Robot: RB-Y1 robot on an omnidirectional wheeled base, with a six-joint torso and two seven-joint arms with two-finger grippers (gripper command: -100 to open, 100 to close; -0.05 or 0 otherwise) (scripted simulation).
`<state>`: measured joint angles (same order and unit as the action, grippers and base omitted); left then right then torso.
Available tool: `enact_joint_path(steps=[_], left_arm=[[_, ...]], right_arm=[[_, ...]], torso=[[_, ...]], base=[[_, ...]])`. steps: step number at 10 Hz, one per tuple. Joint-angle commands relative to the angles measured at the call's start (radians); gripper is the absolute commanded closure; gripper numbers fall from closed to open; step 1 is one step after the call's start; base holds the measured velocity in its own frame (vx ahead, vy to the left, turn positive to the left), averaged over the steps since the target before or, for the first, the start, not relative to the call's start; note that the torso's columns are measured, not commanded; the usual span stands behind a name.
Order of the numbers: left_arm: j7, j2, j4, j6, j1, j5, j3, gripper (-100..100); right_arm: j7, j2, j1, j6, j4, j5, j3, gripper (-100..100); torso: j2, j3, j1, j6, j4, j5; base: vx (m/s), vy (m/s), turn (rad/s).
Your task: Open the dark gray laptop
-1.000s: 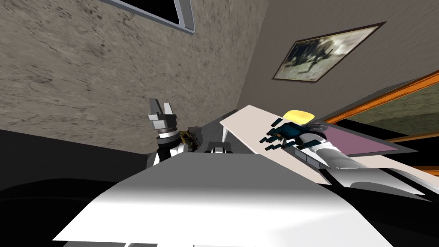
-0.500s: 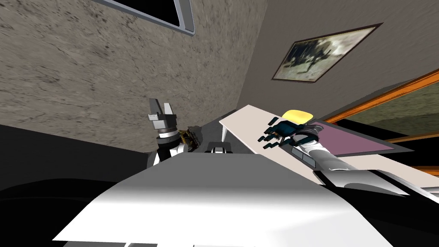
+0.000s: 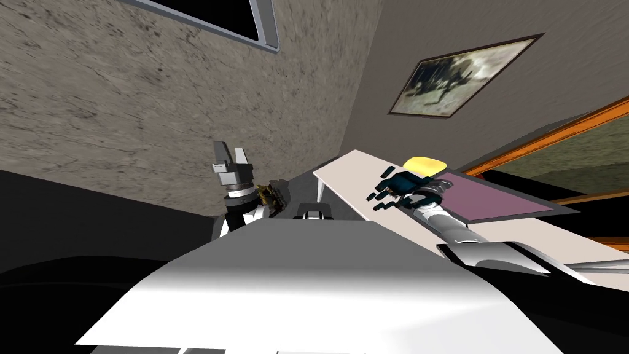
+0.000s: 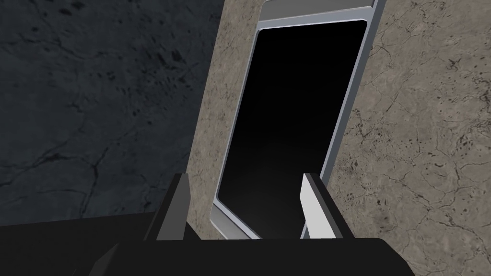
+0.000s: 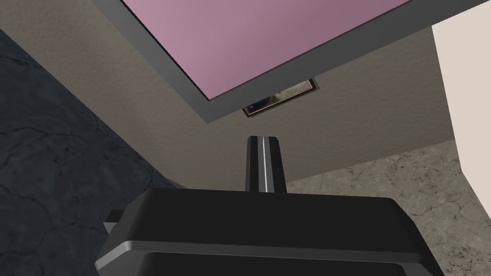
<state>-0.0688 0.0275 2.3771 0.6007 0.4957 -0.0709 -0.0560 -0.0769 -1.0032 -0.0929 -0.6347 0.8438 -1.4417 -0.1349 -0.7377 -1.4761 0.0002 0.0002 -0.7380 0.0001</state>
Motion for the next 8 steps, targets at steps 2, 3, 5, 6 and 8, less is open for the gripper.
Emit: enact_joint_path(steps=[2,3,5,6,8], left_arm=[[0.000,0.000,0.000,0.000,0.000,0.000,0.000,0],[0.000,0.000,0.000,0.000,0.000,0.000,0.000,0],[0.000,0.000,0.000,0.000,0.000,0.000,0.000,0],[0.000,0.000,0.000,0.000,0.000,0.000,0.000,0],[0.000,0.000,0.000,0.000,0.000,0.000,0.000,0]], right_arm=[[-0.010,0.032,0.002,-0.090,0.014,-0.037,-0.007,100],[-0.012,0.062,0.005,-0.127,0.030,-0.067,-0.011,100],[-0.014,0.093,0.008,-0.182,0.047,-0.097,-0.016,100],[-0.014,0.093,0.008,-0.210,0.047,-0.097,-0.016,100],[-0.017,0.123,0.011,-0.266,0.063,-0.127,-0.021,100]], torso=[[0.001,-0.001,0.000,0.000,0.000,0.000],[0.001,-0.001,0.001,0.000,0.000,0.000],[-0.001,0.000,0.000,0.000,0.000,0.000],[-0.002,0.001,-0.001,0.000,0.000,0.000],[-0.001,0.000,0.000,0.000,0.000,-0.001]], base=[[-0.024,-0.018,0.005],[-0.030,-0.020,0.013],[-0.042,-0.028,0.015],[-0.041,-0.031,0.013],[-0.043,-0.036,0.011]])
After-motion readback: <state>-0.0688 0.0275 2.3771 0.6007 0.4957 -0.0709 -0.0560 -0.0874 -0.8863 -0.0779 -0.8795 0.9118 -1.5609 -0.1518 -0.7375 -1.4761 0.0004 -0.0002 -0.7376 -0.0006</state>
